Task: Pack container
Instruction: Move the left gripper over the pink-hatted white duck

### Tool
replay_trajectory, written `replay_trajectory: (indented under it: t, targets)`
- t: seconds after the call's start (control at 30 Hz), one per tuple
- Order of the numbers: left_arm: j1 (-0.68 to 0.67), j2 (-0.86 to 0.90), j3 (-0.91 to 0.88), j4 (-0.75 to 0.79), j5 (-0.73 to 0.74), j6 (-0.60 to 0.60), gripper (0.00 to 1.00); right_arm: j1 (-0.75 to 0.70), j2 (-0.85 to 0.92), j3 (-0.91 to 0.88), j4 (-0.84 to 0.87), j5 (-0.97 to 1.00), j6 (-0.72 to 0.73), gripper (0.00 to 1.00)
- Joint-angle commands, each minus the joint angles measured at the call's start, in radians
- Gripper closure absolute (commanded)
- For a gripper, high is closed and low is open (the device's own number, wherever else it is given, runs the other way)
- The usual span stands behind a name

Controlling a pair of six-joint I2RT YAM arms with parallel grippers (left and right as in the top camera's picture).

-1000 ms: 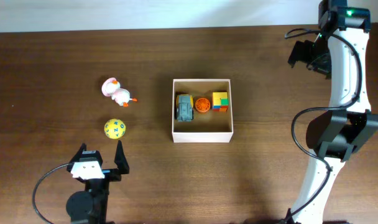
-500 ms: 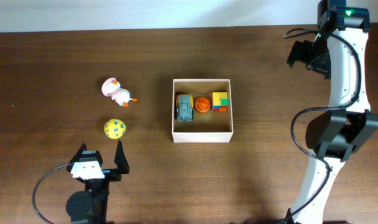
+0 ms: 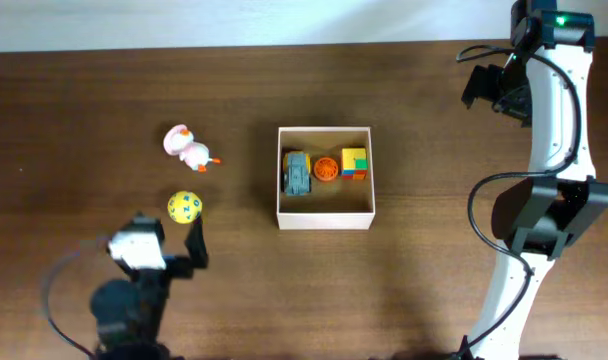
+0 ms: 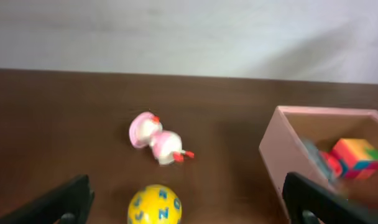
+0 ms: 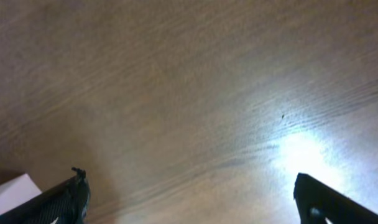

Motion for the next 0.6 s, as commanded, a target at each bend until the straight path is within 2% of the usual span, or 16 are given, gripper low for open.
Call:
replay_trajectory:
  t: [0.0,0.23,0.3,0.4,0.57]
  targets:
    - [0.002,0.254,0.257,-0.097,0.029,0.022,0.01,0.002,-0.032,0.014,0.0,-0.001,0.005,0.01]
    - [0.002,0.832,0.866,-0.568,0.114,0.022,0.01,0.002,-0.032,0.014,0.0,-0.001,0.005,0.01]
    - [0.002,0.936,0.977,-0.637,0.115,0.022,0.01,0.002,-0.032,0.014,0.0,-0.001,0.005,0.01]
    - [0.001,1.051,1.072,-0.674,0.154,0.022,0.01,0.002,-0.032,0.014,0.0,-0.001,0.005,0.01]
    - [0.001,1.136,1.081,-0.717,0.195,0.023,0.01,0.002,-0.032,0.014,0.0,-0.001,0.005,0.01]
